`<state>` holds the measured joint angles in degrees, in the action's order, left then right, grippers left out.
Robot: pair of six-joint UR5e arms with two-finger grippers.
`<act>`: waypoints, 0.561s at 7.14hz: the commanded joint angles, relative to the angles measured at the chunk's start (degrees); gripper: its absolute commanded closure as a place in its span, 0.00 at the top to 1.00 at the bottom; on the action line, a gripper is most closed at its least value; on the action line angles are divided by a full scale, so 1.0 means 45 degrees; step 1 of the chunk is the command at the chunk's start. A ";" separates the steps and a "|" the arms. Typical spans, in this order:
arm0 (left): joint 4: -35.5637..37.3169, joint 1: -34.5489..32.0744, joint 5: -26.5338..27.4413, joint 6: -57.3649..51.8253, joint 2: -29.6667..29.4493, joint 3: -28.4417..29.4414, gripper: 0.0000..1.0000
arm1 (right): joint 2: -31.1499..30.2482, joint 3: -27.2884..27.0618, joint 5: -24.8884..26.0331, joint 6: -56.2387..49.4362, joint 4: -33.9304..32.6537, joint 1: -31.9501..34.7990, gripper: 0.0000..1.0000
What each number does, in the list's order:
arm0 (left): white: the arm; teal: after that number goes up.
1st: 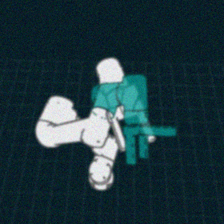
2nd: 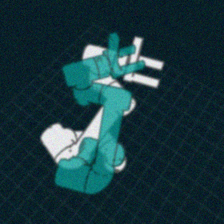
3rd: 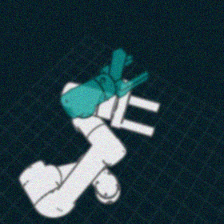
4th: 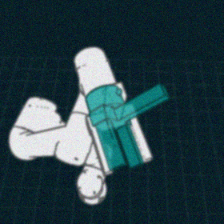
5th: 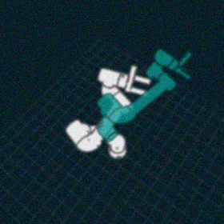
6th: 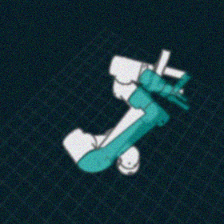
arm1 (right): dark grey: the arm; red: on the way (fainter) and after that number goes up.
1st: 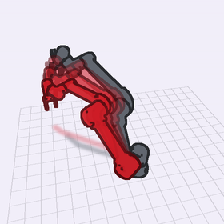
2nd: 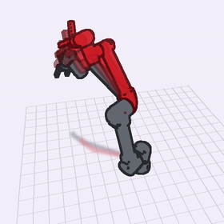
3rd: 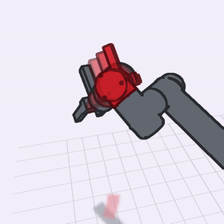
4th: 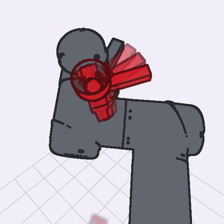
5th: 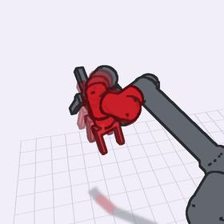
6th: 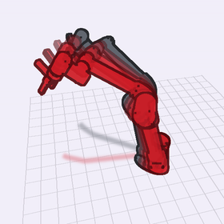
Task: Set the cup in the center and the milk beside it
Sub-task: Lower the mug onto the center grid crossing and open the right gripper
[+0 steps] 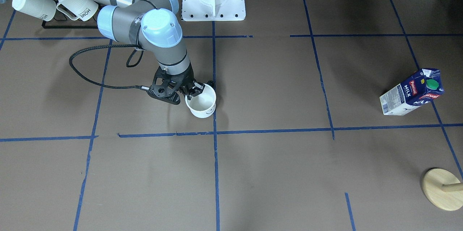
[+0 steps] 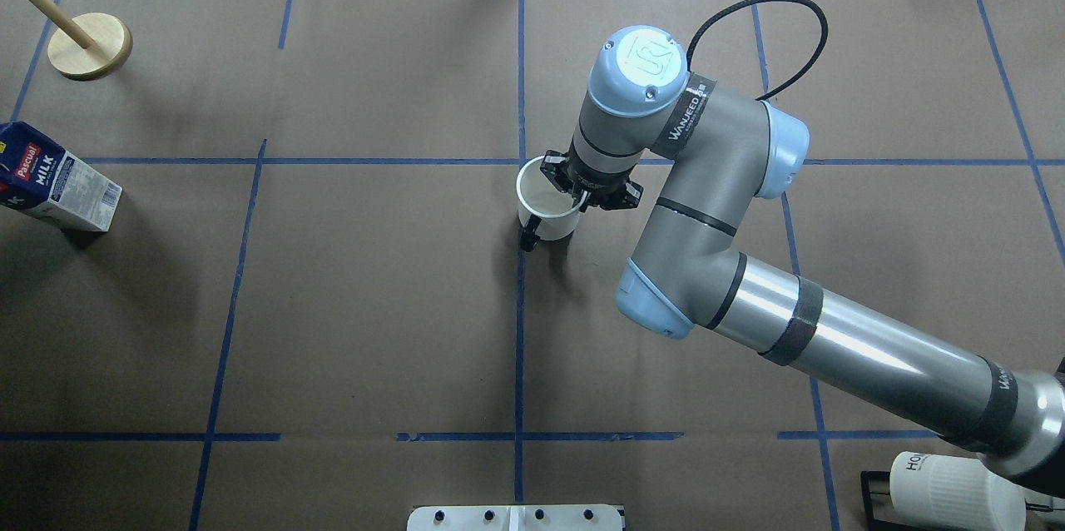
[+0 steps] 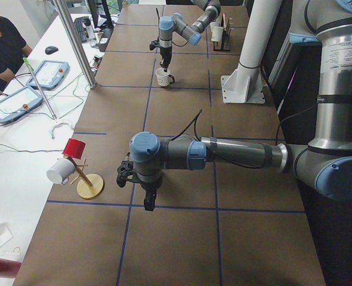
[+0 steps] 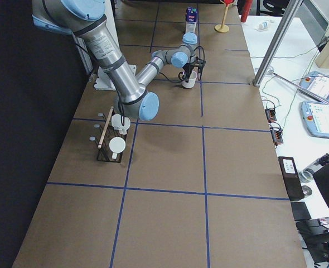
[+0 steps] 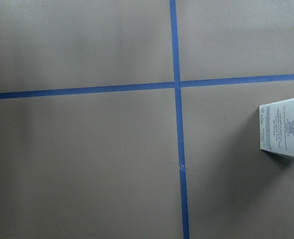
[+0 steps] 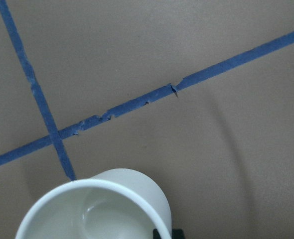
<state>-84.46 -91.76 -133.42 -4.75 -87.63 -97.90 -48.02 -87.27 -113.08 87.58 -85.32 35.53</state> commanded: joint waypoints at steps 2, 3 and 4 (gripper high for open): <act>0.0000 0.0000 0.0000 0.0000 0.0001 -0.0021 1.00 | -0.0032 -0.0021 0.0049 0.0010 0.0074 -0.0083 0.86; 0.0000 -0.0019 0.0000 0.0000 0.0001 -0.0021 1.00 | -0.0012 -0.0059 0.0224 0.0010 0.0074 -0.0122 0.99; 0.0000 -0.0019 -0.0019 -0.0019 0.0001 -0.0040 1.00 | 0.0007 -0.0118 0.0226 -0.0009 0.0074 -0.0123 0.99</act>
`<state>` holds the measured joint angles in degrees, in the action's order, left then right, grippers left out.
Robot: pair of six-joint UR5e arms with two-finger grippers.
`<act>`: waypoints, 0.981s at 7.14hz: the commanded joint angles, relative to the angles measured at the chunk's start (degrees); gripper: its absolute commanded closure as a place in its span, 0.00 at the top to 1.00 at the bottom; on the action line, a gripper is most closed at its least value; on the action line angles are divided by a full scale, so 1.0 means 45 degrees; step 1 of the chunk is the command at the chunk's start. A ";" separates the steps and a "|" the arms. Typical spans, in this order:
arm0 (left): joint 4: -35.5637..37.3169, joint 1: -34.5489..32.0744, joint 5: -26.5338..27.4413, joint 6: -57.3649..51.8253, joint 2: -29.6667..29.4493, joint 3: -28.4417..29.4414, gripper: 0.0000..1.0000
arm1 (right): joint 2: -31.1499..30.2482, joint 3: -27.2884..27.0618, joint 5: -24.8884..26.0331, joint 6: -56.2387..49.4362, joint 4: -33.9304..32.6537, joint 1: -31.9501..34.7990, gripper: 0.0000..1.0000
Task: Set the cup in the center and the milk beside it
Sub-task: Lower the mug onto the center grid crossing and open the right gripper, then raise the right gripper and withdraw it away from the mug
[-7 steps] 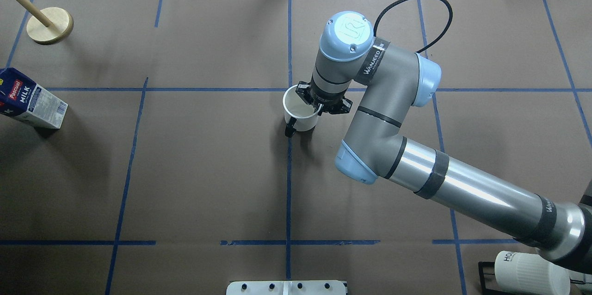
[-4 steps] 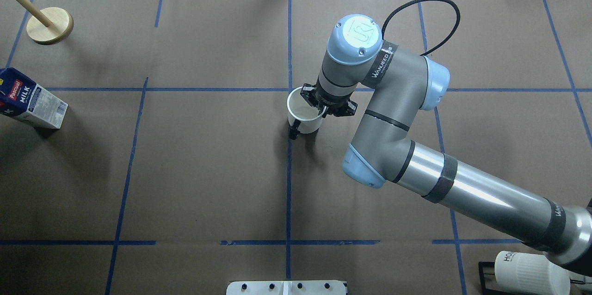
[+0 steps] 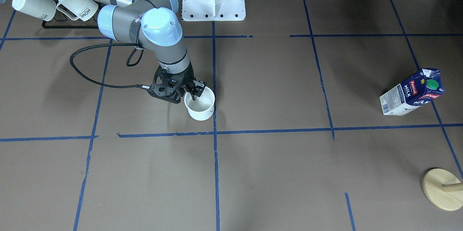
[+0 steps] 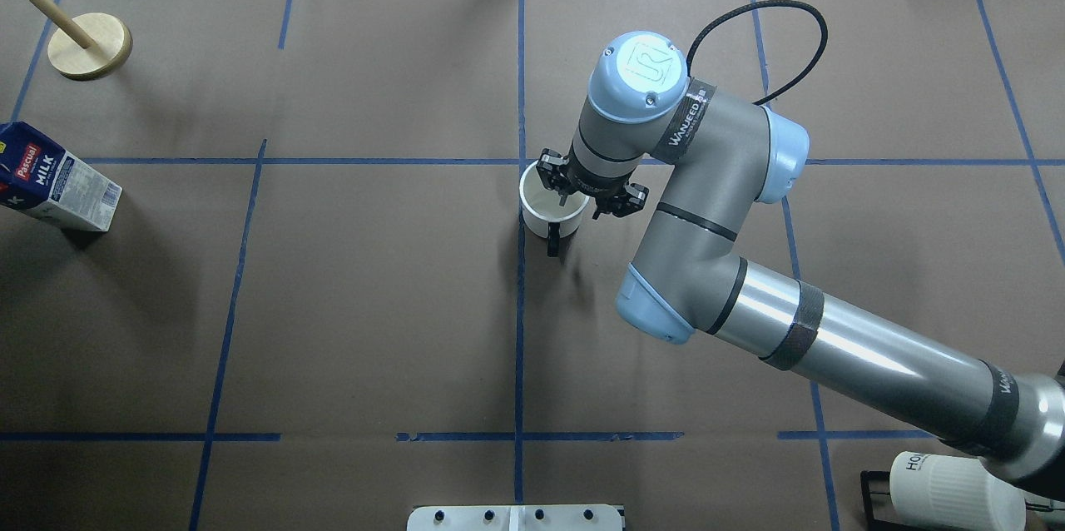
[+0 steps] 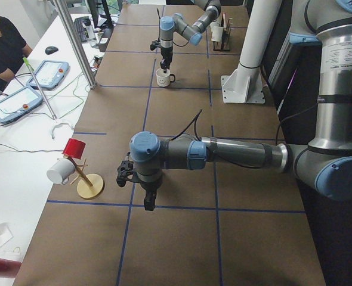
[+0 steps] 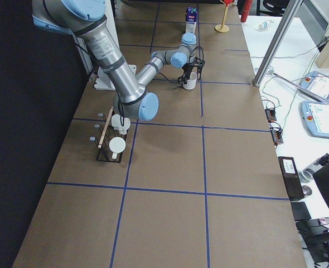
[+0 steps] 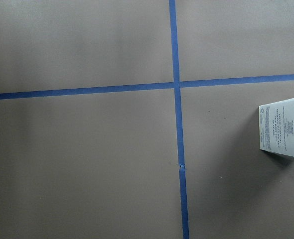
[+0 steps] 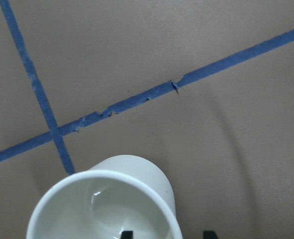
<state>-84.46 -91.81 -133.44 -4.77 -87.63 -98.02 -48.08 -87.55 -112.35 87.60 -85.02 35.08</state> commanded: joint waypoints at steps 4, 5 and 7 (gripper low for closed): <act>0.0484 -0.0067 -0.0015 0.0488 0.0020 -0.2095 1.00 | -0.0463 -0.1671 -0.0112 -0.0130 -0.0324 0.0815 0.99; 0.1513 -0.0067 -0.0015 0.0957 0.0019 -0.3689 1.00 | -0.0621 -0.2412 -0.0132 -0.0324 -0.0945 0.1127 0.99; 0.2052 0.0069 -0.0112 0.2107 -0.0097 -0.4896 1.00 | -0.1417 -0.4283 -0.0151 -0.2266 -0.2001 0.1908 0.99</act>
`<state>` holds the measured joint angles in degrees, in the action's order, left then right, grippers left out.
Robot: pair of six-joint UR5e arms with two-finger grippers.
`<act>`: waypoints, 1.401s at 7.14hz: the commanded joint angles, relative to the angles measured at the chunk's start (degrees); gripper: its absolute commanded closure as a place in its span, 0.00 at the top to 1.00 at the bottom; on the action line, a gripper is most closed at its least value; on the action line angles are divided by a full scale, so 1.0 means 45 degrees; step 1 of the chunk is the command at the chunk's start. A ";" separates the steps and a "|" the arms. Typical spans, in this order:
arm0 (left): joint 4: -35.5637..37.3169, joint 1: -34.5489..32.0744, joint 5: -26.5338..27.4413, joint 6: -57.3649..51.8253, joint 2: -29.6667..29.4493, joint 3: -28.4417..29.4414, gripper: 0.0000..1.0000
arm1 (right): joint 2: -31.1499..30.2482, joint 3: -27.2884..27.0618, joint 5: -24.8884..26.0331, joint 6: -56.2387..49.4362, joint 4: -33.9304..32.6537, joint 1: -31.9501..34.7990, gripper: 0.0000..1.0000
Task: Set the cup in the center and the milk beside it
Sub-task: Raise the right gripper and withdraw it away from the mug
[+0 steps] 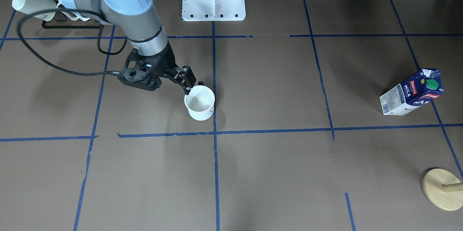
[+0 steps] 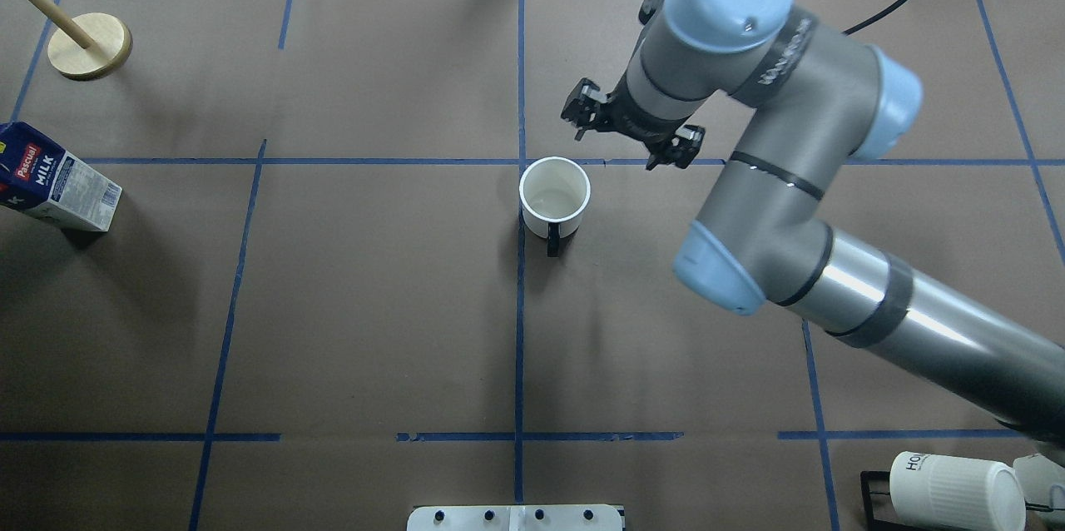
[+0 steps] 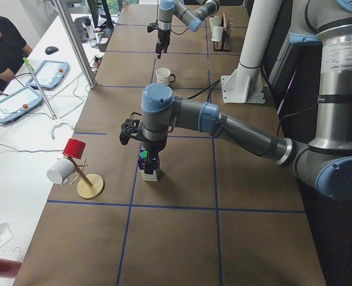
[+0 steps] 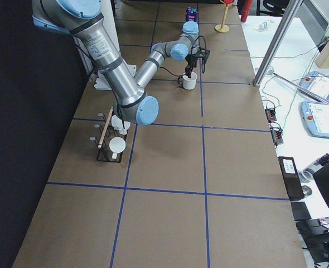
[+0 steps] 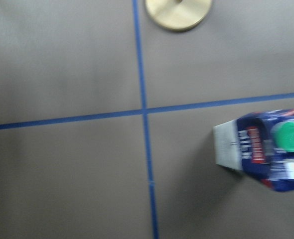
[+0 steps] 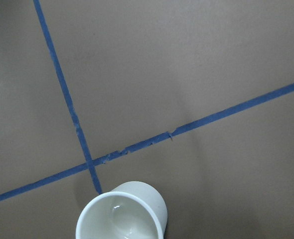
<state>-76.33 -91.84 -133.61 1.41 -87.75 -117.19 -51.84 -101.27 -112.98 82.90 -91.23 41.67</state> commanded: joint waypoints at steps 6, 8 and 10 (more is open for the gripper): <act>-0.4658 0.3550 0.0179 0.5132 -0.0770 0.2132 1.00 | -0.3595 -0.3804 -0.2491 -0.6855 -0.1857 0.4116 0.99; -0.4638 0.3747 0.0199 0.5135 -0.1008 0.2759 1.00 | -0.3617 -0.3804 -0.2511 -0.6898 -0.1798 0.4099 1.00; -0.4638 0.4351 0.0627 0.5155 -0.1144 0.3111 1.00 | -0.3636 -0.3727 -0.2491 -0.6917 -0.1798 0.4099 0.99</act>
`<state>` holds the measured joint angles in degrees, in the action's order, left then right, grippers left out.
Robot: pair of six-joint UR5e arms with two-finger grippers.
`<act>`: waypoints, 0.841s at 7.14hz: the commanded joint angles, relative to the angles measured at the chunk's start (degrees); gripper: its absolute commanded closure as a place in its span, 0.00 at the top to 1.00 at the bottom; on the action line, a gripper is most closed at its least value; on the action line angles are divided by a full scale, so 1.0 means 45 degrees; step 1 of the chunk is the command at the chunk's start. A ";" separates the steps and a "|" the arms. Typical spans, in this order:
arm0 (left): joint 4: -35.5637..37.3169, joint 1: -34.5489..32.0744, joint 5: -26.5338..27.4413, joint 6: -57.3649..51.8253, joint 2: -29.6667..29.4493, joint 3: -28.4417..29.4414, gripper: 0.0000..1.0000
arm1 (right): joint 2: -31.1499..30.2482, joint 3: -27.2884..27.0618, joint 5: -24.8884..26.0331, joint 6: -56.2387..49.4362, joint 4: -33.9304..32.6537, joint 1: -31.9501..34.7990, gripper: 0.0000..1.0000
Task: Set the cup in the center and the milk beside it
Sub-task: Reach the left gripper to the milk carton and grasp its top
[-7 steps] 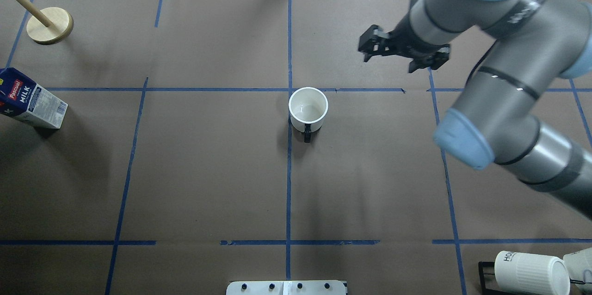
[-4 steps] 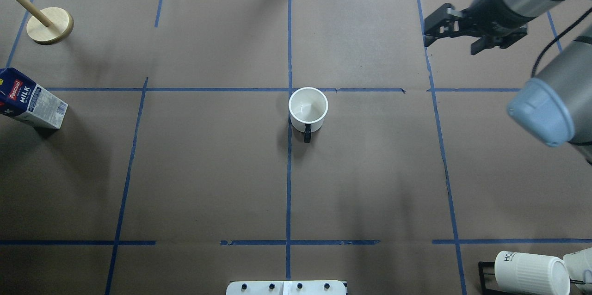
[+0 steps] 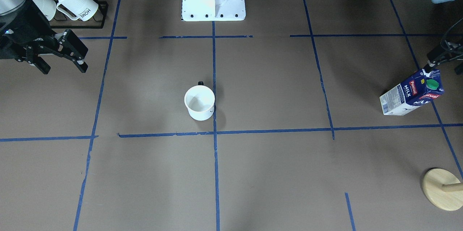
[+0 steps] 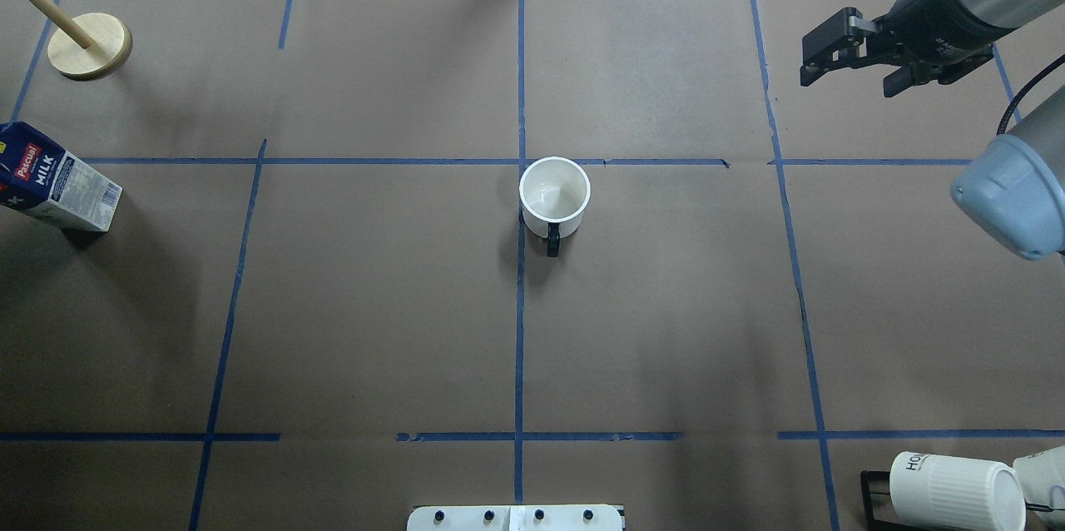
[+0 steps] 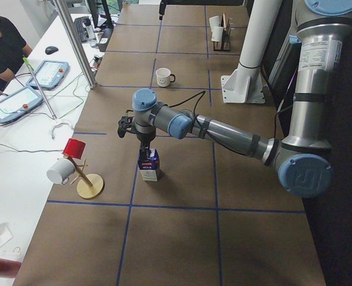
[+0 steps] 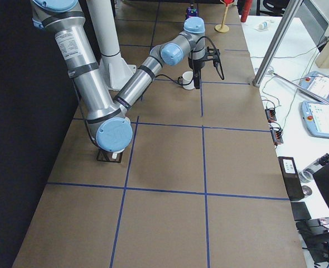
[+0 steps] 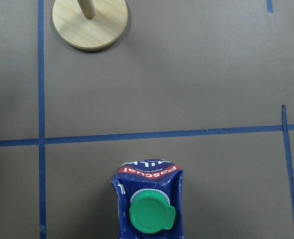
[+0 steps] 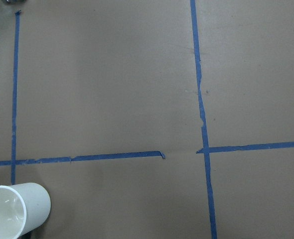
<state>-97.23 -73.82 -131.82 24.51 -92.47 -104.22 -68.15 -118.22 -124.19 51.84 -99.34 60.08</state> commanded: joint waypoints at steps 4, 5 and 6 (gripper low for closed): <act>-0.0016 0.0486 0.0231 -0.0018 -0.0389 0.0971 1.00 | -0.0032 0.0040 0.0001 -0.0016 0.0004 0.0008 1.00; -0.0015 0.0565 0.0250 -0.0018 -0.0466 0.1049 1.00 | -0.0032 0.0040 0.0020 -0.0016 0.0004 0.0008 1.00; -0.0015 0.0565 0.0250 0.0001 -0.0467 0.1069 0.92 | -0.0032 0.0098 0.0040 -0.0016 0.0004 0.0008 0.99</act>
<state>-97.30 -71.46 -130.72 24.45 -94.42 -99.65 -68.29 -117.95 -124.11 51.77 -99.32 60.12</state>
